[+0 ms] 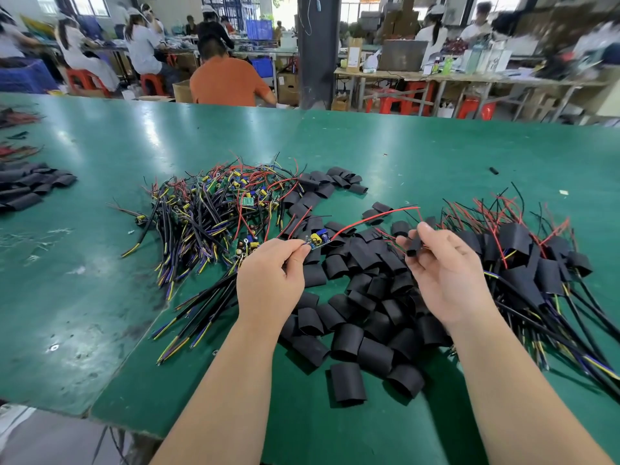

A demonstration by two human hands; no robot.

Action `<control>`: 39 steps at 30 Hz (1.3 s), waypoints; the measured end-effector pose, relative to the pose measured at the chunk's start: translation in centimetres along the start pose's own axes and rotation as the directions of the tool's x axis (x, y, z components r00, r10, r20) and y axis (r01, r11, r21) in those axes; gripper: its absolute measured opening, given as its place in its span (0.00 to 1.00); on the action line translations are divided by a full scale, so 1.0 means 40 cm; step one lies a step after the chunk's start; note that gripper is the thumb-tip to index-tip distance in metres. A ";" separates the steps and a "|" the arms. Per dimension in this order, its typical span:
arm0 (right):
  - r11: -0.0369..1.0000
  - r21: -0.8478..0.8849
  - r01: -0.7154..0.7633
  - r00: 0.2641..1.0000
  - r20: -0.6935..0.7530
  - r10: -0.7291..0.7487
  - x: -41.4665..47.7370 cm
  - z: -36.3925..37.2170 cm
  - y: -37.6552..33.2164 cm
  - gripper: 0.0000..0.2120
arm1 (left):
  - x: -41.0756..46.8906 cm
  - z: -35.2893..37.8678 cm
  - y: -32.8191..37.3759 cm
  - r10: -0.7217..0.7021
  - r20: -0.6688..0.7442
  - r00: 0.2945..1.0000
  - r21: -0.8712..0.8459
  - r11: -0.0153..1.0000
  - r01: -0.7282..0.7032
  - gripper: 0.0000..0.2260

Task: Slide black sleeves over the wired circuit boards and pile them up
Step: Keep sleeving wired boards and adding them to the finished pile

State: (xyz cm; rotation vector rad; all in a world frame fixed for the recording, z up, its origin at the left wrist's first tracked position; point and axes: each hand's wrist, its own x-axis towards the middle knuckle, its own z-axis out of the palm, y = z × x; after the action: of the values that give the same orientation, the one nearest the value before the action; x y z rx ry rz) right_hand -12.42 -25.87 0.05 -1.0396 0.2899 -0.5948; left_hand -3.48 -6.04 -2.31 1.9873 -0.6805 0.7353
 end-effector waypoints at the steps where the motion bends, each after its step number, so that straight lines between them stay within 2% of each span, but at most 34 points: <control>1: 0.998 0.052 0.033 0.999 -0.009 -0.032 -0.001 0.000 0.001 0.09 | -0.001 -0.001 0.000 0.005 -0.002 1.000 -0.004 1.000 -0.005 0.06; 4: 0.981 0.182 0.070 0.997 -0.043 -0.063 0.002 -0.004 -0.003 0.10 | -0.001 -0.001 0.000 0.011 -0.008 1.000 -0.014 1.000 -0.011 0.07; 7: 0.981 0.170 0.091 0.995 -0.057 -0.083 0.006 -0.011 -0.009 0.04 | -0.002 0.000 -0.001 0.010 -0.010 1.000 -0.014 1.000 -0.010 0.08; 13: 0.955 0.256 0.149 0.976 -0.191 -0.101 0.016 -0.008 -0.016 0.09 | -0.003 0.002 0.000 0.032 -0.012 0.999 -0.029 0.999 -0.032 0.08; 16: 0.933 0.337 0.128 0.979 -0.191 -0.066 0.017 -0.002 -0.017 0.09 | -0.005 0.000 0.001 0.032 -0.009 0.999 -0.035 0.999 -0.032 0.08; 18: 0.921 0.376 0.106 0.983 -0.178 -0.040 0.018 0.004 -0.018 0.06 | -0.005 0.001 0.001 0.037 -0.010 0.999 -0.039 0.999 -0.037 0.09; 24: 0.910 0.410 0.061 0.993 -0.118 -0.013 0.018 0.019 -0.022 0.05 | -0.004 0.005 0.002 0.063 0.000 0.998 -0.047 0.997 -0.063 0.08; 28: 0.930 0.368 0.022 1.000 -0.014 -0.018 0.016 0.026 -0.022 0.03 | -0.007 0.005 0.004 0.068 0.017 0.998 -0.050 0.996 -0.067 0.07; 33: 0.945 0.325 -0.022 0.998 0.067 0.000 0.008 0.045 -0.007 0.24 | -0.009 0.016 0.013 0.087 0.064 0.994 -0.086 0.993 -0.081 0.07; 34: 0.951 0.306 -0.037 0.996 0.086 0.011 0.007 0.048 -0.004 0.23 | -0.009 0.018 0.014 0.093 0.069 0.993 -0.091 0.992 -0.086 0.07; 37: 0.979 0.184 -0.088 0.983 0.173 0.056 0.000 0.061 0.008 0.09 | -0.010 0.020 0.014 0.087 0.058 0.995 -0.102 0.991 -0.081 0.07; 39: 0.990 0.101 -0.101 0.976 0.203 0.079 -0.009 0.075 0.025 0.11 | -0.011 0.020 0.015 0.083 0.055 0.995 -0.101 0.992 -0.077 0.07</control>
State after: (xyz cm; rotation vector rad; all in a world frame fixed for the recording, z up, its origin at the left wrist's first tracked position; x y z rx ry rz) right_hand -10.91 -23.13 0.63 -0.9652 0.1262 -0.4162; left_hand -4.01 -6.94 -2.67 1.9065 -0.8201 0.6791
